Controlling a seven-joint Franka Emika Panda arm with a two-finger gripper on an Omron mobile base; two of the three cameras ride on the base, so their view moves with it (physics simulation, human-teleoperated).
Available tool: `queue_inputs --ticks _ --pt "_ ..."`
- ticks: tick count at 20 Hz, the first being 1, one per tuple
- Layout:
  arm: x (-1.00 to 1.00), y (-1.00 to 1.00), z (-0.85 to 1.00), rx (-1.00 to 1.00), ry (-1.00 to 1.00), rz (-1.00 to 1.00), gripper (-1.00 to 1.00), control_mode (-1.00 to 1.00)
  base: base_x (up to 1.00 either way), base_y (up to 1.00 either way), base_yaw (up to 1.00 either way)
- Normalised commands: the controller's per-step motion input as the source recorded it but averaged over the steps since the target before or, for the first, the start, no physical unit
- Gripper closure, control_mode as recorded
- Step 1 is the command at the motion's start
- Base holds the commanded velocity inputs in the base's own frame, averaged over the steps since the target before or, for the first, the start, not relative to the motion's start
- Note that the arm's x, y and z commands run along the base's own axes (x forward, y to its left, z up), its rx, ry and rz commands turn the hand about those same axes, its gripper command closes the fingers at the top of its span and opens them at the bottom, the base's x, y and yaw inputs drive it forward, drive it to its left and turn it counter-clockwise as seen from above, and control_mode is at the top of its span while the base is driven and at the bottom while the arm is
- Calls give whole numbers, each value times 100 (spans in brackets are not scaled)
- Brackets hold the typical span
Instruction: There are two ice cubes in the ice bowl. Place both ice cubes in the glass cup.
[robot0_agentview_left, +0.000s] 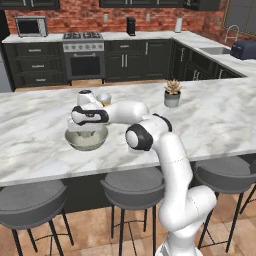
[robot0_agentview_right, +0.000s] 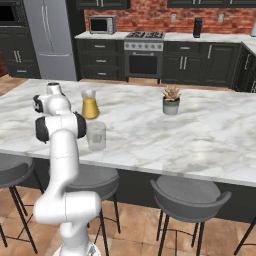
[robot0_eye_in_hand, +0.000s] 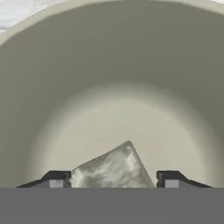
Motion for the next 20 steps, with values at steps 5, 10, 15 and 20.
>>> queue_inputs --ticks 5,10,15,20 --pt "-94 -67 48 0 -18 -1 100 -100 0 0 0" --pt "-74 -48 74 0 -18 -6 100 -100 0 0 0" --pt "-35 -9 79 0 -12 -13 100 -100 0 0 0" --pt "-20 -11 74 0 0 -20 100 -100 0 0 0"
